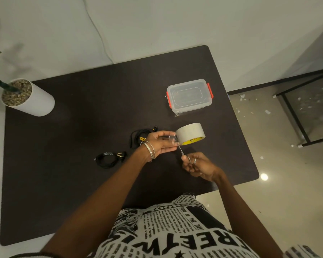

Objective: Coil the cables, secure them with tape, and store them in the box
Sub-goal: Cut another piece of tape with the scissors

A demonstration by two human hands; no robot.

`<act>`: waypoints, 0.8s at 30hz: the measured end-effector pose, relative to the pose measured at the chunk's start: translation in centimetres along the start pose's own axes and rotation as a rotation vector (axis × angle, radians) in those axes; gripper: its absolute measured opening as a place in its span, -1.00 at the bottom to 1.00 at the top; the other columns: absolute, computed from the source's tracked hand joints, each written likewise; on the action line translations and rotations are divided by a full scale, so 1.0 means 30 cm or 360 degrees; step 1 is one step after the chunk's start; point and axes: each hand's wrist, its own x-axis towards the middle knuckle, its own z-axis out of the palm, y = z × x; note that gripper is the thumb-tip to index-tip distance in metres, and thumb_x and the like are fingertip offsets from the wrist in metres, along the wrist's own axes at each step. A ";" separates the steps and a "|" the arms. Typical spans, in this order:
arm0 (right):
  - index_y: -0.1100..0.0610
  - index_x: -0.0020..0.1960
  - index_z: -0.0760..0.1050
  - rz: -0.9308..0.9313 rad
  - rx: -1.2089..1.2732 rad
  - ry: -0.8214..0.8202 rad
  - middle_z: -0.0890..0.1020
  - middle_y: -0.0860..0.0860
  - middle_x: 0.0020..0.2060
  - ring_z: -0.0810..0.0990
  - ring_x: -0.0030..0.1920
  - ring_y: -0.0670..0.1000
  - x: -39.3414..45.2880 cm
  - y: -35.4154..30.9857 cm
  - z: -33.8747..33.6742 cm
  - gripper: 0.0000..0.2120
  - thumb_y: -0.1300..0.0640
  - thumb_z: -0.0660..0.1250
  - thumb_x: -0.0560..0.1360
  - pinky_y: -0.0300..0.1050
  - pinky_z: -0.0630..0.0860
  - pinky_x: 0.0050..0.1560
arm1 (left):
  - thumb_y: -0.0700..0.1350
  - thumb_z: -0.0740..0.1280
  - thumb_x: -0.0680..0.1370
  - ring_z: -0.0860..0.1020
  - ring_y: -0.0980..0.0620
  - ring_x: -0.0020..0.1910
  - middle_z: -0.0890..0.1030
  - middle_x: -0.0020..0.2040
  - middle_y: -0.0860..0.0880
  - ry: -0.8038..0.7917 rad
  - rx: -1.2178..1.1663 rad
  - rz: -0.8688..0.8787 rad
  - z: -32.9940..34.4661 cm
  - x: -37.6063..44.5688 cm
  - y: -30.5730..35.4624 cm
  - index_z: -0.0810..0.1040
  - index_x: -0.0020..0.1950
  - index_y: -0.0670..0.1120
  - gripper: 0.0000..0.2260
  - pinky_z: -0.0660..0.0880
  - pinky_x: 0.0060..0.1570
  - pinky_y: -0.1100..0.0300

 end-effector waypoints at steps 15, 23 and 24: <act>0.19 -0.32 0.47 0.0009 -0.0048 -0.0034 0.47 0.06 -0.45 0.30 -0.52 -0.08 -0.003 0.005 0.015 -0.41 -0.36 0.47 0.19 -0.33 0.12 -0.59 | -0.42 0.33 0.44 0.69 -0.08 -0.19 0.67 -0.11 -0.12 0.0096 0.0124 -0.0097 0.005 0.010 0.015 0.59 0.08 -0.04 -0.66 0.61 -0.02 0.04; 0.21 -0.31 0.47 0.0057 -0.0077 -0.0088 0.48 0.10 -0.42 0.33 -0.51 -0.06 -0.015 0.021 0.013 -0.36 -0.40 0.45 0.16 -0.32 0.13 -0.57 | -0.36 0.37 0.44 0.67 -0.04 -0.16 0.66 -0.14 -0.13 0.0184 0.0107 -0.0161 0.016 0.024 0.007 0.60 -0.04 -0.16 -0.84 0.58 0.02 0.04; 0.21 -0.30 0.47 0.0049 -0.0077 -0.0083 0.48 0.10 -0.42 0.33 -0.51 -0.06 -0.015 0.020 0.013 -0.35 -0.41 0.45 0.16 -0.31 0.12 -0.57 | -0.37 0.36 0.45 0.66 -0.03 -0.20 0.65 -0.16 -0.13 0.0188 0.0085 -0.0162 0.018 0.024 0.007 0.59 -0.08 -0.18 -0.87 0.57 0.01 0.04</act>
